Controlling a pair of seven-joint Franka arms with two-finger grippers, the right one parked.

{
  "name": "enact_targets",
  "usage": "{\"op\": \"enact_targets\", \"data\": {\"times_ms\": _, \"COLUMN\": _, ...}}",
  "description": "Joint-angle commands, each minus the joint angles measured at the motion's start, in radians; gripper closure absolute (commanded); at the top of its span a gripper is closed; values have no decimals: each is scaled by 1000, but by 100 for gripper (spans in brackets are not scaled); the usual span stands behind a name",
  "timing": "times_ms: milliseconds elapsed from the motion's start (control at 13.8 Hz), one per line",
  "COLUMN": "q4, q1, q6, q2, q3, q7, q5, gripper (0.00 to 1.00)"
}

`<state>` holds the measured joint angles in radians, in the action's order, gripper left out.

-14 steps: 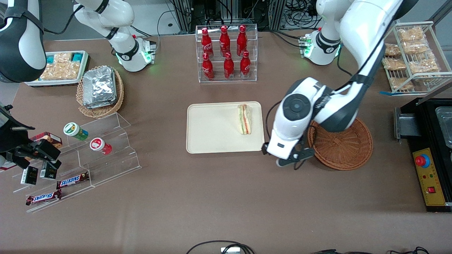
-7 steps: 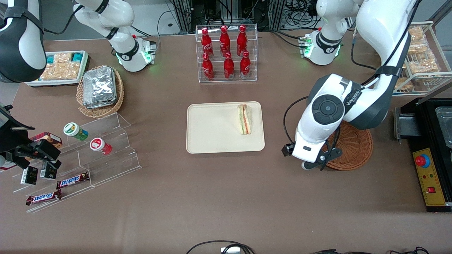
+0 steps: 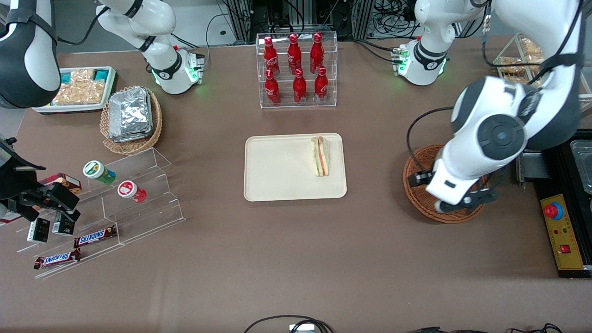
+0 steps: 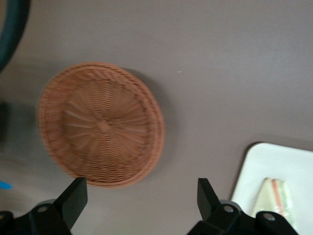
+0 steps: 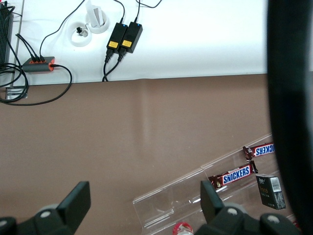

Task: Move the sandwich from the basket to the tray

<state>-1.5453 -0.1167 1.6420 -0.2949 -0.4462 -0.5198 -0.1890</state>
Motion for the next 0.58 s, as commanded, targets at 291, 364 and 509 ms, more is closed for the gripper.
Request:
{"op": "enact_targets", "data": {"times_ms": 291, "q4": -47, "q1": 2, "q6": -145, "q2": 218, "q3": 220, "q7": 440, "q5": 164, "gripper": 1}}
{"op": "enact_targets", "data": {"times_ms": 364, "q4": -56, "q1": 0, "q6": -149, "q2": 236, "q3": 227, "q7": 461, "q5": 163, "gripper": 1}}
{"op": "enact_targets", "data": {"times_ms": 509, "q4": -75, "q1": -1, "q6": -149, "q2": 270, "q3": 228, "q7": 472, "q5": 161, "gripper": 1}}
